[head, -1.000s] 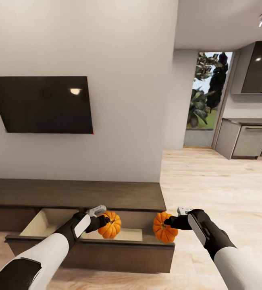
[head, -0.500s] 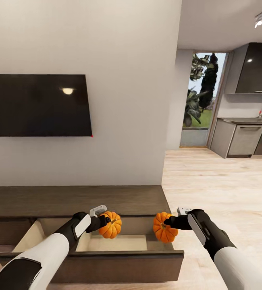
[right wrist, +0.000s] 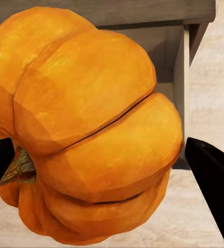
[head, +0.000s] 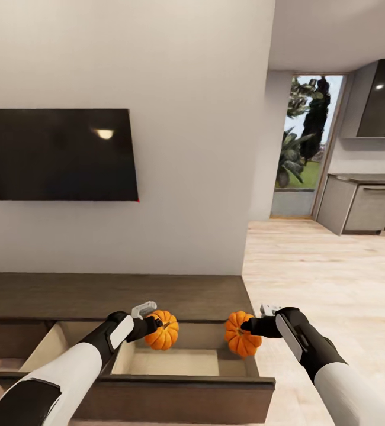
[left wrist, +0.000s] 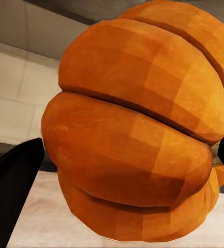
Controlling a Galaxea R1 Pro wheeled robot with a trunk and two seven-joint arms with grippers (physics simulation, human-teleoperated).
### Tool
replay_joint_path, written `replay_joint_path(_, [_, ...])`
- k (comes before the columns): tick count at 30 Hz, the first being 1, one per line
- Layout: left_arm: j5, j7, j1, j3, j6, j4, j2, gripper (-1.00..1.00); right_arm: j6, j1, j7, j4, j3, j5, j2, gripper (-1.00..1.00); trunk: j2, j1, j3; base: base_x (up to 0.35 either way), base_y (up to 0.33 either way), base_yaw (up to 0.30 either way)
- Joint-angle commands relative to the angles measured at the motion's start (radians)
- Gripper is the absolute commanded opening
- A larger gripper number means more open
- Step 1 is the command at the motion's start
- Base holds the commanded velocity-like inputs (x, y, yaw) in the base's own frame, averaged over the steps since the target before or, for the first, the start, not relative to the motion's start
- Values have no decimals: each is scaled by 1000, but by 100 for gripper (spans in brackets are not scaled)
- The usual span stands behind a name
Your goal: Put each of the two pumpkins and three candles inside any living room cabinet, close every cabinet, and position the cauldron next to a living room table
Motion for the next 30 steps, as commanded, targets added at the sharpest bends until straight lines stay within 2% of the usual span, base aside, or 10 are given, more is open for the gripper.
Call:
replay_joint_path(1, [9,5,-1,-6,3,-2,1,-100,3,-1,4,-1,3,1,-1,-100,-1,0,-1,109,-105,18])
replay_joint_path(14, [9,4,-1,-8,3,-2,1,-100,0,0,4,6,4,0,6,-100,-1,0,-1,14,-11,2])
replay_joint_path(22, [9,4,-1,-8,4,-2,1,-100,-1,1,6,10,3,1,8,-100,-1,0,-1,143,119,0])
replay_joint_path(27, [9,5,-1,-8,5,21,-4,-100,-1,1,5,14,5,3,18,-100,-1,0,-1,4,3,0])
replay_joint_path(29, [5,7,-2,-8,5,41,-17,-100,-1,0,4,27,5,4,35,-100,-1,0,-1,0,0,0])
replay_joint_path(30, [4,13,-2,-9,5,51,-25,-100,-1,0,2,56,4,5,52,-100,-1,0,-1,0,0,0])
